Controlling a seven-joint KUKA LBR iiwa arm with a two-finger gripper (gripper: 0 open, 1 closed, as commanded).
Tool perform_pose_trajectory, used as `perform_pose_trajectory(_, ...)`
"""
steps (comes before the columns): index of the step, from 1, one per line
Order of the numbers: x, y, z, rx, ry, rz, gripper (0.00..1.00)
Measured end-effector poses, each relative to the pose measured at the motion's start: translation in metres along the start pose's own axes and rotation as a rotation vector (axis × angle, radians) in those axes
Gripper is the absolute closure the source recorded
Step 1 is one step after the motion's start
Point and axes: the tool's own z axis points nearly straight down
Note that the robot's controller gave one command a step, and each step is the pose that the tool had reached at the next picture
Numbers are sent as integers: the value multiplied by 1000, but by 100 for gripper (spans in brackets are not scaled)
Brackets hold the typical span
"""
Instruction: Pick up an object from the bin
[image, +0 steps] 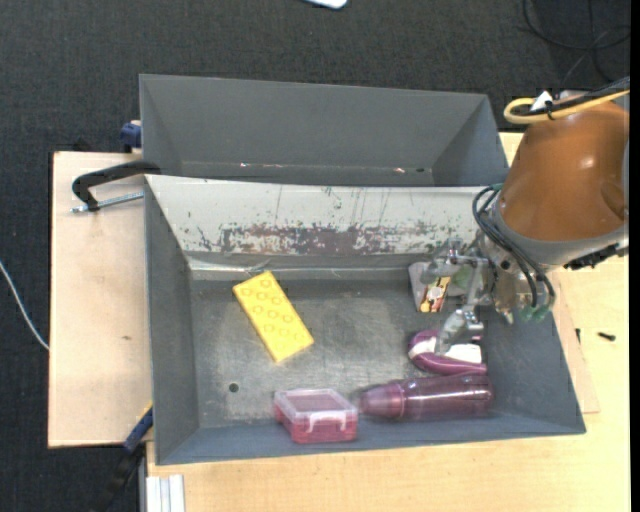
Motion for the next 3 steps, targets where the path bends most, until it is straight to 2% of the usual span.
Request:
perform_pose_trajectory(1, 19, -72, 67, 0, 1, -5, 0)
perform_pose_trajectory(2, 1, -70, 68, 1, -3, 179, 0)
perform_pose_trajectory(3, -9, -97, 104, 0, 2, 133, 0)
